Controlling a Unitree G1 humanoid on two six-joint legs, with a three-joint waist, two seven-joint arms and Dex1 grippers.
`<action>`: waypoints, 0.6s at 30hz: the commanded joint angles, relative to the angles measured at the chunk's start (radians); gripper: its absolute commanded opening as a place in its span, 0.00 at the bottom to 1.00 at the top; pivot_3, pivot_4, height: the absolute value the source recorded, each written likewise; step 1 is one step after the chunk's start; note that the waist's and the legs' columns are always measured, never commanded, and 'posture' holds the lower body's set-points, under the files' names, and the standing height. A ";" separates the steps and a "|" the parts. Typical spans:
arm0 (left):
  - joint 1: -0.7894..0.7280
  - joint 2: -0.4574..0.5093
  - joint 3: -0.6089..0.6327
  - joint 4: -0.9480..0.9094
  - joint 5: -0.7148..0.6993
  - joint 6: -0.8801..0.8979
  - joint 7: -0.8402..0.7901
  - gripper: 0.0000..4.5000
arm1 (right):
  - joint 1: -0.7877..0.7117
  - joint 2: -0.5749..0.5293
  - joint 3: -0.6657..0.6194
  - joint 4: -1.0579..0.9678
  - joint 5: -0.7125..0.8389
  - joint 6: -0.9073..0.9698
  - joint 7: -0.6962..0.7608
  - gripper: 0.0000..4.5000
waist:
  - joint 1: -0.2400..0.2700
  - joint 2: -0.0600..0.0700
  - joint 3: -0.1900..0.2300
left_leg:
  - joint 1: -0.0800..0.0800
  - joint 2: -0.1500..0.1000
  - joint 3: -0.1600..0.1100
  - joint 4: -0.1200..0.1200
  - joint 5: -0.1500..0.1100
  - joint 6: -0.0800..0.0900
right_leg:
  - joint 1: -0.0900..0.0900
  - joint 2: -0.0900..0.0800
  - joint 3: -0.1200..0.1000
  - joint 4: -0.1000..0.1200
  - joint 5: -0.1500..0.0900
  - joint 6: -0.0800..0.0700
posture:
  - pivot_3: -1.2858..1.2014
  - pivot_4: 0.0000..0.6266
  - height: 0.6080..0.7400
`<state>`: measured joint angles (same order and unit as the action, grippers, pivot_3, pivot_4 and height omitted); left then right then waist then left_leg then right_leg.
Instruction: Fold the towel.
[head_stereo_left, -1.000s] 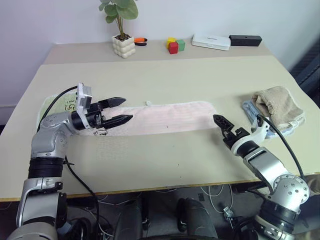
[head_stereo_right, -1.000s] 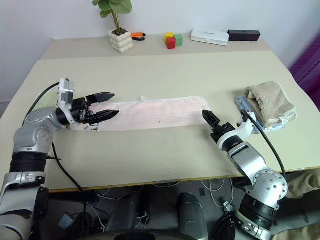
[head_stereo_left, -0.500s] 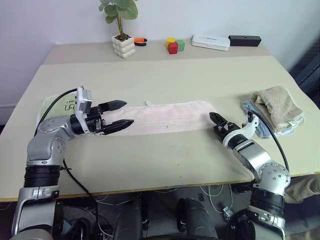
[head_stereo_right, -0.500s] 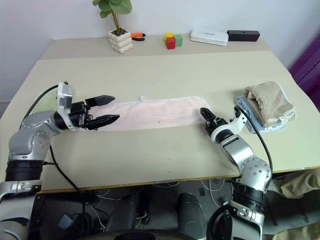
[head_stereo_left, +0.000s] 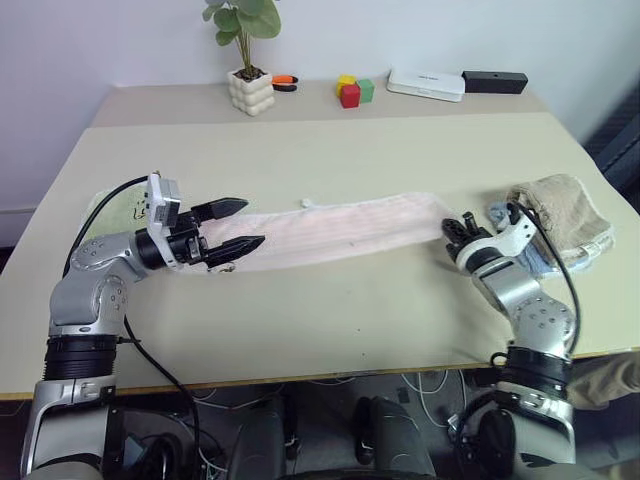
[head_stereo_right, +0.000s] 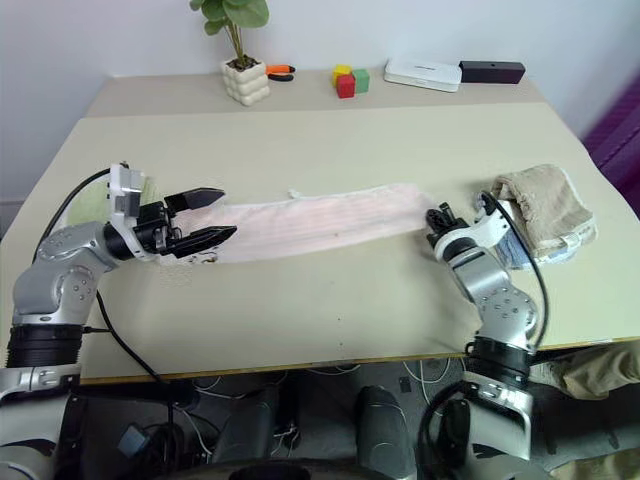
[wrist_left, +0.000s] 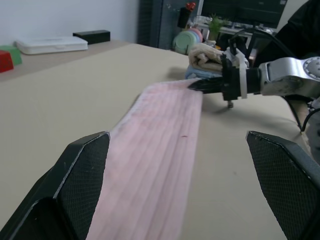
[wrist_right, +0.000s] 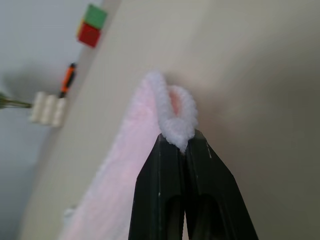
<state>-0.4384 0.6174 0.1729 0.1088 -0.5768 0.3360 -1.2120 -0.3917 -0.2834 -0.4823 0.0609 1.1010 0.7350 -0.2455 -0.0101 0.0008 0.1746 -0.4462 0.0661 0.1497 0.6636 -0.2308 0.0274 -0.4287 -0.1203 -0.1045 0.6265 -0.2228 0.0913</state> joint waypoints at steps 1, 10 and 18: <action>-0.021 -0.004 0.007 0.006 0.006 -0.037 0.005 1.00 | 0.049 -0.095 0.005 -0.156 -0.007 0.076 0.026 0.01 | -0.003 0.001 0.001 | 0.000 0.000 0.000 0.000 0.000 0.000 | 0.000 0.000 0.000 0.000 0.000 0.000 | 0.52 0.24 1.00; -0.040 -0.008 -0.004 0.044 0.016 -0.065 -0.002 1.00 | 0.056 -0.316 0.339 -0.421 -0.329 0.050 0.243 0.01 | -0.008 0.002 0.001 | 0.000 0.000 0.001 -0.001 0.000 0.000 | -0.002 0.001 0.000 0.000 -0.001 -0.001 | 0.52 0.24 1.00; -0.028 -0.006 0.006 0.038 0.020 -0.072 0.000 1.00 | -0.013 -0.425 0.764 -0.459 -0.751 -0.154 0.534 0.01 | -0.004 0.000 0.001 | -0.004 0.000 0.000 0.000 0.000 0.000 | -0.003 0.001 0.000 -0.003 -0.002 -0.002 | 0.52 0.24 1.00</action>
<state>-0.4674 0.6064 0.1707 0.1740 -0.5546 0.2771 -1.2161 -0.3640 -0.7209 0.2564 -0.3896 0.4044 0.6248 0.2491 -0.0137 0.0008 0.1756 -0.4511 0.0663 0.1498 0.6634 -0.2309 0.0275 -0.4324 -0.1196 -0.1047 0.6227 -0.2244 0.0887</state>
